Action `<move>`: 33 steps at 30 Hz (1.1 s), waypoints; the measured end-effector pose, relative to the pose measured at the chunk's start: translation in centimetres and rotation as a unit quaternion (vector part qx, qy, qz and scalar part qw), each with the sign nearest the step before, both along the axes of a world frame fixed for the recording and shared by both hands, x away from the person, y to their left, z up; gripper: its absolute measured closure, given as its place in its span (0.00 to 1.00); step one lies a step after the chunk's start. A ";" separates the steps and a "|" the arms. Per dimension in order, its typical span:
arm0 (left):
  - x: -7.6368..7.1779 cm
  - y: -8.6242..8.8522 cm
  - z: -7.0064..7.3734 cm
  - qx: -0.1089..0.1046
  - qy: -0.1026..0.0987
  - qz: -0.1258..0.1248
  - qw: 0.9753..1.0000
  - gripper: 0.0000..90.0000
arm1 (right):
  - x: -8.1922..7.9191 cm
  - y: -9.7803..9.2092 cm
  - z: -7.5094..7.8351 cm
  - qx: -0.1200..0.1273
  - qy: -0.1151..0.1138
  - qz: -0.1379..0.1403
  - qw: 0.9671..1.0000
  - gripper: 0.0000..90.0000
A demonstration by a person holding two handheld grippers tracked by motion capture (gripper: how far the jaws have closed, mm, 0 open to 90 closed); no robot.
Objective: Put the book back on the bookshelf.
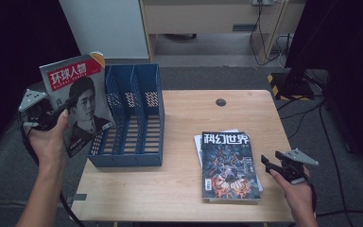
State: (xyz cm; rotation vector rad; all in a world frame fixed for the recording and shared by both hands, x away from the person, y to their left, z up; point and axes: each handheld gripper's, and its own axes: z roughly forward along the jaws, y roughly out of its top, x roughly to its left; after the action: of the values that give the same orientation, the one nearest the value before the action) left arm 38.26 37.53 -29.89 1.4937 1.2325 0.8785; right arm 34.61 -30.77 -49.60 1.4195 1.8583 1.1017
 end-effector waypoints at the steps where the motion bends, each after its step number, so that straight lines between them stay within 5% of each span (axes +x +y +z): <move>1: -0.1 0.1 0.1 -0.001 0.002 0.001 1.000 0.96 | 0.0 0.0 0.0 0.000 0.001 0.001 1.000 0.41; 24: 2.2 -2.3 -2.2 -0.012 0.014 -0.015 1.000 0.96 | 0.1 -0.1 -0.1 0.000 0.001 -0.001 1.000 0.41; 33: 2.5 -3.1 -2.2 0.001 0.012 -0.024 1.000 0.96 | 0.1 -0.1 -0.1 0.000 0.002 0.001 1.000 0.41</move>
State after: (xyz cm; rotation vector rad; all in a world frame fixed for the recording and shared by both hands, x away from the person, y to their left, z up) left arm 40.72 34.43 -32.14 1.5331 1.2095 0.8330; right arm 34.66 -30.88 -49.68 1.4213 1.8622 1.1001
